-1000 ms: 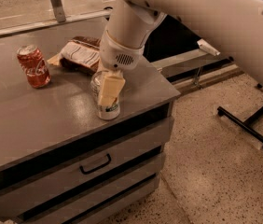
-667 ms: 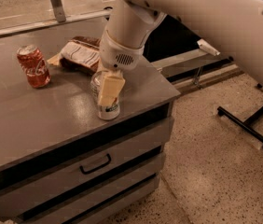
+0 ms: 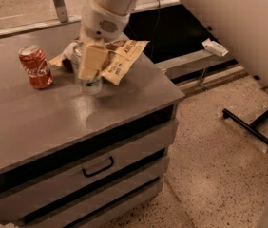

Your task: Move 7up can near coke can

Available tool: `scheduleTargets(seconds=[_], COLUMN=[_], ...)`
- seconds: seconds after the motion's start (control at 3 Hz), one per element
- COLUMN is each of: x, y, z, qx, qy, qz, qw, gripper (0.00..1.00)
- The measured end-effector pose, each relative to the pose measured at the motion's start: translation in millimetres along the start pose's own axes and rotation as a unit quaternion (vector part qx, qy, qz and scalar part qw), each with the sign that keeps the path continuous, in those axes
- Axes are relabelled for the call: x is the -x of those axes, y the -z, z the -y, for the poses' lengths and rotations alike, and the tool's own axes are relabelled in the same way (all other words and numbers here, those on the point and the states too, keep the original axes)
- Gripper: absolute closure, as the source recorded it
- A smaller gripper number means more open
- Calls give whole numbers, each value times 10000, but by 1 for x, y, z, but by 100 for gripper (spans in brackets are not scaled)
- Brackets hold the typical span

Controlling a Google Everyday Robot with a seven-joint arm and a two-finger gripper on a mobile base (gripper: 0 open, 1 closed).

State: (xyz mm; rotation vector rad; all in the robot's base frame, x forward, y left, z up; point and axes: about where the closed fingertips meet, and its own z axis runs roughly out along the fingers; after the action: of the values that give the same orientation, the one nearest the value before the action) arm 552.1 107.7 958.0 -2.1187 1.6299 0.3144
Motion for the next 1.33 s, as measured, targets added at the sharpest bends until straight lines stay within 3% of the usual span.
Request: scheduleTargets(seconds=[0.67, 1.33], x=[38, 52], y=[-15, -62], z=[59, 87], qx=[276, 527], qy=[207, 262], qz=[-166, 32], qw=[9993, 9983], gripper=[100, 60])
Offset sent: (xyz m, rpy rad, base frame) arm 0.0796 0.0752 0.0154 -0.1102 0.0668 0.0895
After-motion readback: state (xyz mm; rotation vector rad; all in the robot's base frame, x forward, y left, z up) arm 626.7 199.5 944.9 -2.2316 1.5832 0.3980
